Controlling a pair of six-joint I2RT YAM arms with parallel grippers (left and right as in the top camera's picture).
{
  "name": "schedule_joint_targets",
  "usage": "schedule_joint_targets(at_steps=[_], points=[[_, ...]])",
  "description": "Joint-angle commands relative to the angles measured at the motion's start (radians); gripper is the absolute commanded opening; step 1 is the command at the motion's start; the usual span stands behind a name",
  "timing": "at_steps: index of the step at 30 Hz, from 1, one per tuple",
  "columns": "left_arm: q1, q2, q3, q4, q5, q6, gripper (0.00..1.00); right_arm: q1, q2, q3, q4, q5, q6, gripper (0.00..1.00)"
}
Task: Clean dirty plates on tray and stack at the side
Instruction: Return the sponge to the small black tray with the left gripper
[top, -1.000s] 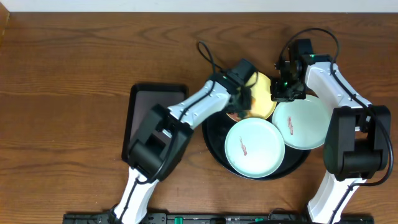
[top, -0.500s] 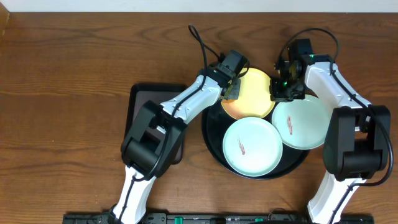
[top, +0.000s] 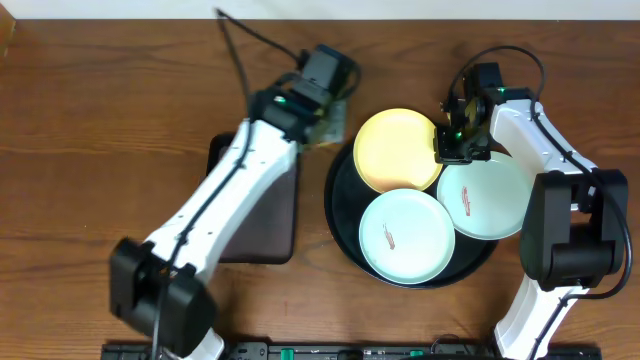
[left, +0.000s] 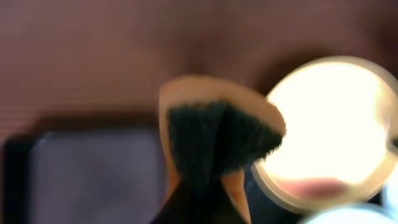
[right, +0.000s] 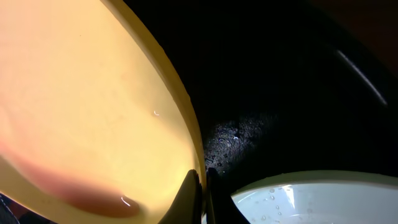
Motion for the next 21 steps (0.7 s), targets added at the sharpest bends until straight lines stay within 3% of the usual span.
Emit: schedule_joint_targets(at_steps=[1, 6, 13, 15, 18, 21], points=[[0.080, 0.012, -0.005, -0.144, -0.023, 0.000, 0.07, 0.005, -0.024, 0.002, -0.008, 0.010, -0.002, 0.01], [0.201, 0.027, -0.138, -0.180, 0.027, -0.047, 0.07, 0.005, -0.024, 0.002, 0.003, 0.010, -0.031, 0.01], [0.319, 0.027, -0.367, 0.010, 0.125, -0.042, 0.08, 0.005, -0.025, 0.005, 0.041, 0.010, -0.058, 0.01], [0.338, 0.027, -0.377, 0.024, 0.125, -0.042, 0.15, 0.005, -0.025, 0.020, 0.042, 0.010, -0.058, 0.01], [0.351, 0.011, -0.357, 0.017, 0.138, -0.024, 0.38, 0.007, -0.039, 0.042, 0.030, 0.011, -0.063, 0.01], [0.361, -0.027, -0.319, -0.006, 0.180, -0.019, 0.50, 0.018, -0.082, 0.045, 0.031, 0.055, -0.066, 0.01]])
